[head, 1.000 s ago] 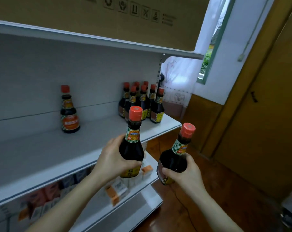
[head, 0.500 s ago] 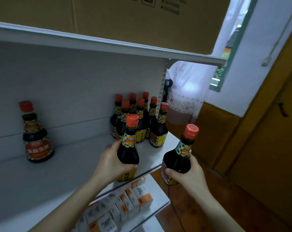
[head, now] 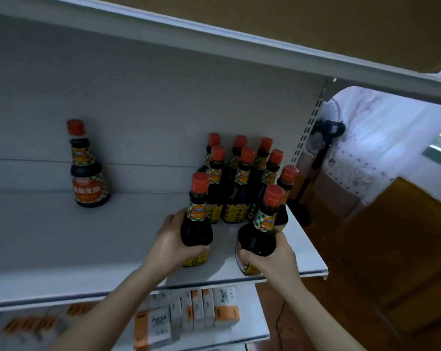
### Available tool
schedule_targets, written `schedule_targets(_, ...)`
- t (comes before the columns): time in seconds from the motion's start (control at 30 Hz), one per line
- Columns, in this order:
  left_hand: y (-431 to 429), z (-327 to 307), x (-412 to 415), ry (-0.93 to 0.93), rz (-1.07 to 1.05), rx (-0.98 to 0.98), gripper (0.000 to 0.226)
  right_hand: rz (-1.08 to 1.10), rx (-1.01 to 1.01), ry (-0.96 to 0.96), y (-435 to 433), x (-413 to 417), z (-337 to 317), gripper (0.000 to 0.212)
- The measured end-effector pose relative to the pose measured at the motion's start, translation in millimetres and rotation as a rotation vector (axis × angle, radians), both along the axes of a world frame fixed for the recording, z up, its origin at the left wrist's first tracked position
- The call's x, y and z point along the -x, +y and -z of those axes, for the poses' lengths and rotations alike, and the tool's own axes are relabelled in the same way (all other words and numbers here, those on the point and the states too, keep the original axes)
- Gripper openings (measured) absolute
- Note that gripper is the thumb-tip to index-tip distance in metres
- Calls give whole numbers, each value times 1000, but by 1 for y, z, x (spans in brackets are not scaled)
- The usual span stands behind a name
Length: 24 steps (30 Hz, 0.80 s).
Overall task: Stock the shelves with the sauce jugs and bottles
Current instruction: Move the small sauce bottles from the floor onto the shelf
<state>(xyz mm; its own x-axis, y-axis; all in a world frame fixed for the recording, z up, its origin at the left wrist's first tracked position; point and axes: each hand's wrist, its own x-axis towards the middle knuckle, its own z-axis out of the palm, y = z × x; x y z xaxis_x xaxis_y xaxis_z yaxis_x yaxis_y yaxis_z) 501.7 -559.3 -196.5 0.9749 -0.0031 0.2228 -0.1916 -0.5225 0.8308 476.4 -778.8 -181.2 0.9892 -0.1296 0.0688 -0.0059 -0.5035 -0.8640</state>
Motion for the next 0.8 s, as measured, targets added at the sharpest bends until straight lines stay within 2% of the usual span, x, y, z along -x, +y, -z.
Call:
schedule_targets(0.13,0,1,1,1,-15,-21,93,-23,-33,-30,4,-12,6,60)
schedule_targets(0.3,-1,4,1,3,-44,-19,93,-33,-146,-58,2,-10,15,80)
schedule_targets(0.37,-2,5,1,2,-52,-16,94,-13,-182,-53,-1,-4,24,73)
schedule_targets(0.5,-3,5,2,-14,-67,-17,97,29,-107,-61,-3,-2,34,49)
schedule_targets(0.7,-3,5,2,-18,-54,-1,90,92,-24,-39,2,-17,34,37)
schedule_targets(0.8,-3,4,3,-9,-51,17,86,158,-12,-8,8,-24,36,39)
